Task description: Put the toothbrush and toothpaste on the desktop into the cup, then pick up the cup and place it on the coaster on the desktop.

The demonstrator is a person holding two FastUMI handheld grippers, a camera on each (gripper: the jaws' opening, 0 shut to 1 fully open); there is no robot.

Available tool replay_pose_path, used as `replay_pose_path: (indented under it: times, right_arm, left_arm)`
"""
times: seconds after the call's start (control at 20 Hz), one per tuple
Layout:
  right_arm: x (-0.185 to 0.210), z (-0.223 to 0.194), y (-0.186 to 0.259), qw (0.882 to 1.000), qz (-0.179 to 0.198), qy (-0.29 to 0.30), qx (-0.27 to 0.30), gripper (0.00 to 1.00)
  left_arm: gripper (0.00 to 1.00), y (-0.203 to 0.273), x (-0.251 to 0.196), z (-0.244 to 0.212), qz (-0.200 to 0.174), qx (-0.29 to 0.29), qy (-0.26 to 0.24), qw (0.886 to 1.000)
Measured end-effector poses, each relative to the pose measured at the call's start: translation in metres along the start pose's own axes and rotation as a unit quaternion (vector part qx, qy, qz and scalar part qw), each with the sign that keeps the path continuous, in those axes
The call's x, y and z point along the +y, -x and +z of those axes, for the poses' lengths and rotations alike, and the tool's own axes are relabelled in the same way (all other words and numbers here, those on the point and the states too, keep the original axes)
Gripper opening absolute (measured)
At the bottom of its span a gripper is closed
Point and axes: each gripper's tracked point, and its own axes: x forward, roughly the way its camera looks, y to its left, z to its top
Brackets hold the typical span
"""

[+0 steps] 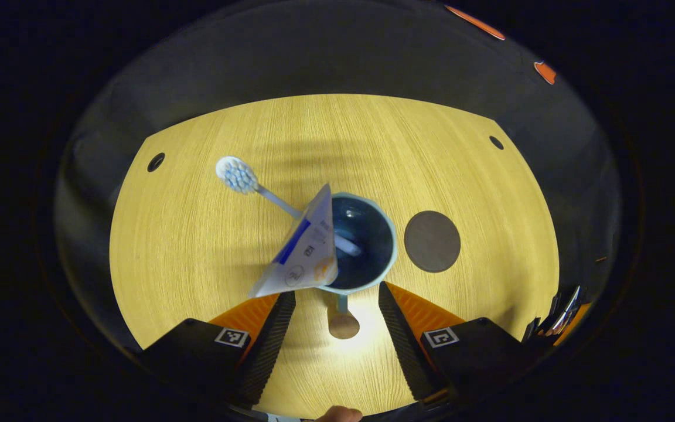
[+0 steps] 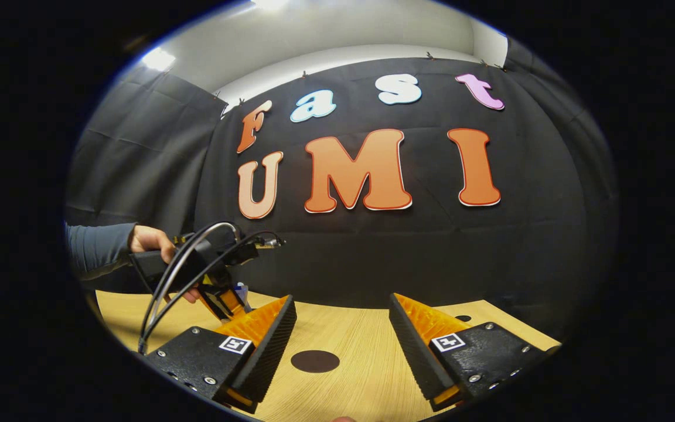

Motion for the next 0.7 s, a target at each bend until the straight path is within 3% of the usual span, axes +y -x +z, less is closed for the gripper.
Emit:
replay_pose_path:
  times: [0.15, 0.25, 0.4, 0.6, 0.7]
  right_arm:
    - [0.000, 0.001, 0.009, 1.000, -0.001, 0.008, 0.000, 0.96]
    - [-0.002, -0.001, 0.014, 1.000, -0.005, 0.006, 0.002, 1.00]
    - [-0.005, -0.001, 0.019, 1.000, -0.012, 0.004, 0.006, 0.96]
    - [-0.005, 0.000, 0.027, 1.000, -0.013, 0.012, 0.008, 1.00]
    - [-0.005, -0.001, 0.030, 1.000, -0.015, 0.016, 0.010, 0.96]
  left_arm:
    - [0.93, -0.019, 0.007, 0.000, 0.016, 0.023, 0.003, 1.000]
    - [0.99, -0.031, 0.008, -0.002, 0.024, 0.037, 0.002, 0.999]
    - [0.97, -0.025, -0.013, -0.006, 0.026, 0.050, -0.003, 0.998]
    - [0.70, -0.024, -0.032, -0.005, 0.025, 0.048, 0.000, 0.999]
    - [0.65, -0.018, -0.029, -0.006, 0.026, 0.041, 0.005, 0.999]
